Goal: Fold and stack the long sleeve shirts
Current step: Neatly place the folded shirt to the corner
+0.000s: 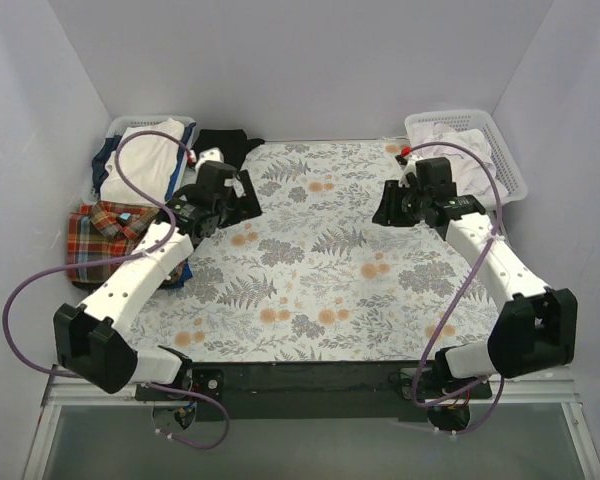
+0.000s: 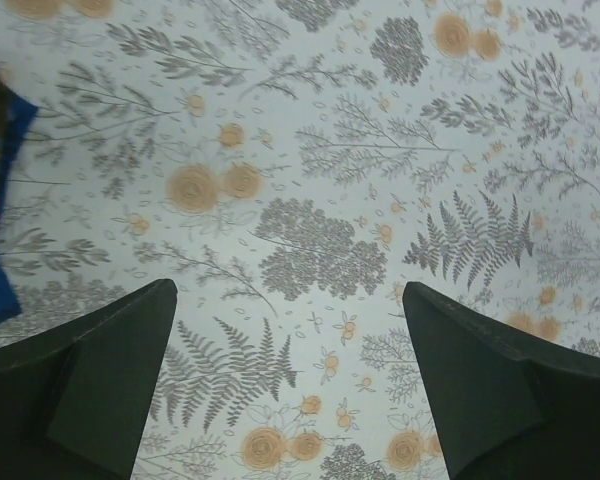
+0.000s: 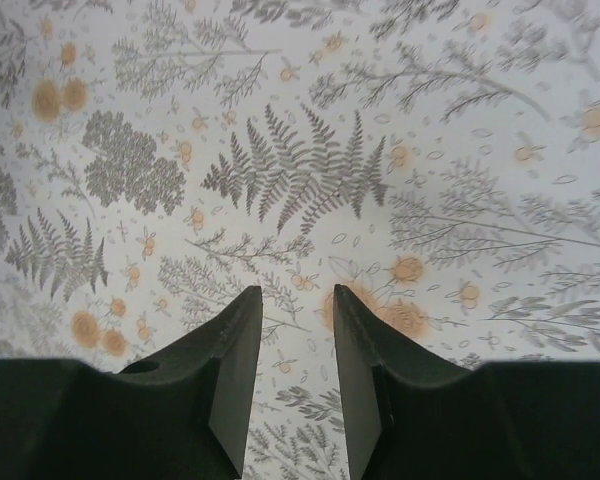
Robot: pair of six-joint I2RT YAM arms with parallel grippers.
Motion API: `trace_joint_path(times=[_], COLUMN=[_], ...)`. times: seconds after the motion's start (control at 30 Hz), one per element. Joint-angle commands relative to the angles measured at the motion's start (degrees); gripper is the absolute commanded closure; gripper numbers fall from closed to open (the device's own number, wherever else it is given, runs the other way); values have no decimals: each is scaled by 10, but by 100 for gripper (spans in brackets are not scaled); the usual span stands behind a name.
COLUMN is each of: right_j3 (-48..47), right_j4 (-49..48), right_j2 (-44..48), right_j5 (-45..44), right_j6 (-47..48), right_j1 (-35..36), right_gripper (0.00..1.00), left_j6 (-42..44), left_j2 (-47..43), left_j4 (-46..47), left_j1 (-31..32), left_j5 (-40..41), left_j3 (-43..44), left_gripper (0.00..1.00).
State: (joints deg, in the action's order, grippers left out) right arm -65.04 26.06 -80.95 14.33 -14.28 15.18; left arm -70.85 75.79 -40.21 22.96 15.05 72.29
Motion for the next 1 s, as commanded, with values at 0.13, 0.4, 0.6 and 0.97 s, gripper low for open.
trace_joint_path(times=[0.13,0.4,0.6,0.97], right_j3=[65,116,119,113], right_j4=[-7,-24,-29,-51], right_j2=[140,221,216,193], right_j5=[-214,-256,-250,-236], right_j6=[47,57,44,42], right_j1=[2,1,1,1], right_gripper=[57,57,57,57], left_j6=[-34,-17,9,48], left_j2=[80,112,96,56], left_j4=[89,122,156,187], left_j1=[153,212,213,213], left_j5=[122,173,179,185], left_j3=[-10,-23,-50,-82], left_gripper=[2,2,2,2])
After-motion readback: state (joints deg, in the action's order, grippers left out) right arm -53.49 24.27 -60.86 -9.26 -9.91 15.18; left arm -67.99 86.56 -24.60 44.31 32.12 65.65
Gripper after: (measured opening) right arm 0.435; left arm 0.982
